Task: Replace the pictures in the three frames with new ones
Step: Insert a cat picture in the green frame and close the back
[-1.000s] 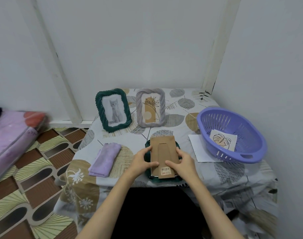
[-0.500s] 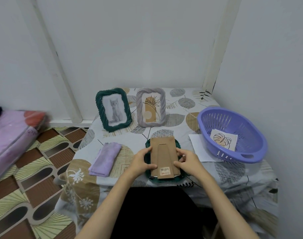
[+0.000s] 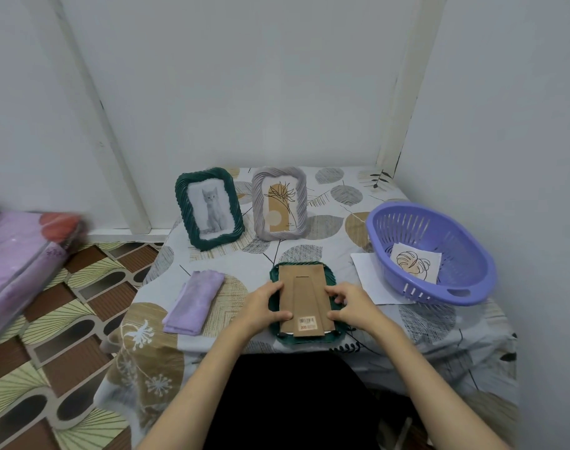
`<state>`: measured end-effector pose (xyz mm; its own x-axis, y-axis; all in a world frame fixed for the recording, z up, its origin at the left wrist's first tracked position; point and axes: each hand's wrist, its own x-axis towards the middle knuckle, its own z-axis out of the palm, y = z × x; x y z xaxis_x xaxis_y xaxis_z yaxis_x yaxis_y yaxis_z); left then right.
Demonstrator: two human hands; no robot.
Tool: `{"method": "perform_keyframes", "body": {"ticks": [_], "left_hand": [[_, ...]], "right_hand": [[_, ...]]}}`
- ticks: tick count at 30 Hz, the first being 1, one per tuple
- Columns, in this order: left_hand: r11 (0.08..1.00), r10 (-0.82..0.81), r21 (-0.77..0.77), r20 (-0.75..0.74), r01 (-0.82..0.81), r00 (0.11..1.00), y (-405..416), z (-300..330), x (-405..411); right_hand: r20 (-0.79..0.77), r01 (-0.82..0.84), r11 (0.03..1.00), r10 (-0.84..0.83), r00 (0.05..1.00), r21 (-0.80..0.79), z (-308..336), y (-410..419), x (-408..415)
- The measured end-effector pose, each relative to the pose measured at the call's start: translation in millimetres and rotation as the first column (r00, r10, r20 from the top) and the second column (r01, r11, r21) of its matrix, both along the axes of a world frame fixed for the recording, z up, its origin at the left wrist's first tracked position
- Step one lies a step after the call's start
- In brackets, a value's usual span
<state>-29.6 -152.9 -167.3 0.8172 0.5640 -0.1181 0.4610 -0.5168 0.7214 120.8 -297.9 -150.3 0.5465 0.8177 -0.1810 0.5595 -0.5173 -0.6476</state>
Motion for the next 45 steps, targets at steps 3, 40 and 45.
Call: {"method": "perform_keyframes", "body": {"ticks": [3, 40, 45], "left_hand": [[0.990, -0.080, 0.106, -0.080, 0.088, 0.994, 2.4, -1.1, 1.6], [0.948, 0.213, 0.245, -0.010, -0.204, 0.977, 38.1, -13.9, 46.7], [0.939, 0.218, 0.266, 0.024, -0.216, 0.976, 37.5, -17.6, 45.0]], "right_hand": [[0.035, -0.029, 0.999, 0.031, 0.999, -0.031, -1.8, 1.5, 0.6], [0.067, 0.145, 0.978, -0.157, 0.985, 0.151, -22.7, 52.9, 37.8], [0.092, 0.113, 0.976, -0.132, 0.987, 0.185, -24.3, 52.7, 40.3]]}}
